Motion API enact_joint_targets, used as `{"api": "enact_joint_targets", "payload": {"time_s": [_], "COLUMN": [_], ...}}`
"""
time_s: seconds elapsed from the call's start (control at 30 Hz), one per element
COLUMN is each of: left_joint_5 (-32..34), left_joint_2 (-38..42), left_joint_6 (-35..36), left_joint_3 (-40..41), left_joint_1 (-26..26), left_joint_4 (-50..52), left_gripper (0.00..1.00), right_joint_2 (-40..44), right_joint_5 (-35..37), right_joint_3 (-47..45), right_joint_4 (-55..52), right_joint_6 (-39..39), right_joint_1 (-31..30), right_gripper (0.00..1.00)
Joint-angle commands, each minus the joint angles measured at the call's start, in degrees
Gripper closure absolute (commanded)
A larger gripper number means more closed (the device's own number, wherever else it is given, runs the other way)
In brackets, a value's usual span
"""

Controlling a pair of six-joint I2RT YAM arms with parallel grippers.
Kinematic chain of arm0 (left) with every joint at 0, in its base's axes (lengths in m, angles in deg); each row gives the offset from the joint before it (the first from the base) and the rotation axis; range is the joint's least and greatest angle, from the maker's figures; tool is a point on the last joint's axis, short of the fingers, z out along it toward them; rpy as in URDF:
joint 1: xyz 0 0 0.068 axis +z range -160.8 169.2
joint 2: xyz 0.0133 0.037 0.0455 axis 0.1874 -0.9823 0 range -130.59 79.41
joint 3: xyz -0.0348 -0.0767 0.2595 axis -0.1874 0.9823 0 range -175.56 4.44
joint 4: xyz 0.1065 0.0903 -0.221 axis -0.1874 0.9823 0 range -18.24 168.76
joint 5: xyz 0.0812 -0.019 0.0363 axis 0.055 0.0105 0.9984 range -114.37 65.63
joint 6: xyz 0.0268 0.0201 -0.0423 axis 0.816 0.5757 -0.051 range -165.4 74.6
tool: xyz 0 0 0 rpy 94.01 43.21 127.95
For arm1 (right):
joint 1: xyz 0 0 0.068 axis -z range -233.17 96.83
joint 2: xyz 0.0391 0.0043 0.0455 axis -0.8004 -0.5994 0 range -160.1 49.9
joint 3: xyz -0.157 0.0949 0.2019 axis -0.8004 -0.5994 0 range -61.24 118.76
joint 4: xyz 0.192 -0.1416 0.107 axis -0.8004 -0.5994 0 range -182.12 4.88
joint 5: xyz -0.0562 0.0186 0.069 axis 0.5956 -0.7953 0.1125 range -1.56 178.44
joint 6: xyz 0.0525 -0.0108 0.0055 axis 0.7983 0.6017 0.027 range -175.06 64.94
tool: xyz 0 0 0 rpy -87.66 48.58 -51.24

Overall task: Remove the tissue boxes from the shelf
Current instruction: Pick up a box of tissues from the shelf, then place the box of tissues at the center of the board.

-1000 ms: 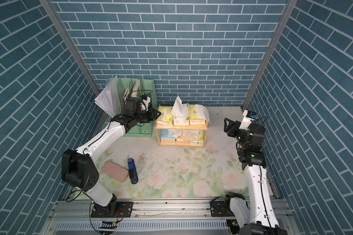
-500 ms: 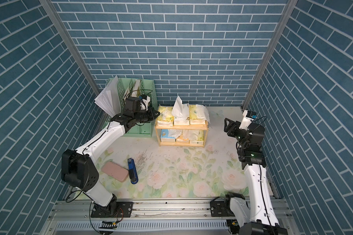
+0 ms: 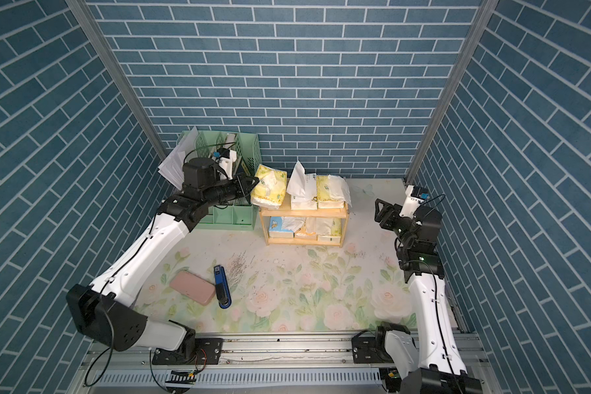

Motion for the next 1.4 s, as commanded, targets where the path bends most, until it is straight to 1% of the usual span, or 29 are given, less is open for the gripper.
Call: {"api": "enact_joint_targets", "payload": {"time_s": [0.0,0.13,0.3,0.5,0.67,0.87,0.97,1.03,1.23,1.37], "left_joint_5": [0.5,0.4,-1.0,-0.4,0.0,2.1,2.1,2.7,3.7,3.2], "left_joint_2": [5.5,13.0,21.0,25.7,25.9,23.8,22.1,20.9,17.8,14.9], "left_joint_6": [0.4,-1.4,-5.4,-6.6,-7.3,-4.8,-3.6,-3.0,-1.9,-1.4], "left_joint_3": [4.4,11.6,19.8,27.5,34.6,39.7,41.9,43.0,45.7,46.8], "left_joint_1": [-0.3,-0.2,-0.3,-0.3,-0.3,-0.3,-0.3,-0.3,-0.3,-0.5], "left_joint_4": [1.8,2.3,3.2,5.7,1.8,-1.9,-4.3,-5.4,-8.9,-11.2], "left_gripper": [1.00,1.00,1.00,1.00,1.00,1.00,1.00,1.00,1.00,1.00], "right_joint_2": [-0.4,-1.0,-2.6,-4.0,-4.0,-2.9,-2.2,-1.3,2.0,3.9], "right_joint_5": [0.2,0.3,0.0,-0.5,-0.5,-0.4,-1.3,-2.0,-1.1,0.6], "right_joint_3": [-0.7,-0.9,-0.9,-0.7,-0.7,-0.8,-1.4,-2.2,-5.6,-8.5], "right_joint_4": [1.4,1.9,2.8,3.9,4.2,4.5,5.9,7.5,12.9,16.5], "right_joint_6": [-0.9,-0.8,-0.2,0.9,1.1,1.2,1.9,2.7,5.6,8.4], "right_joint_1": [0.1,0.0,0.1,0.0,0.1,0.0,0.1,0.1,0.1,0.2], "right_gripper": [0.27,0.27,0.27,0.27,0.27,0.26,0.23,0.18,0.01,0.00]}}
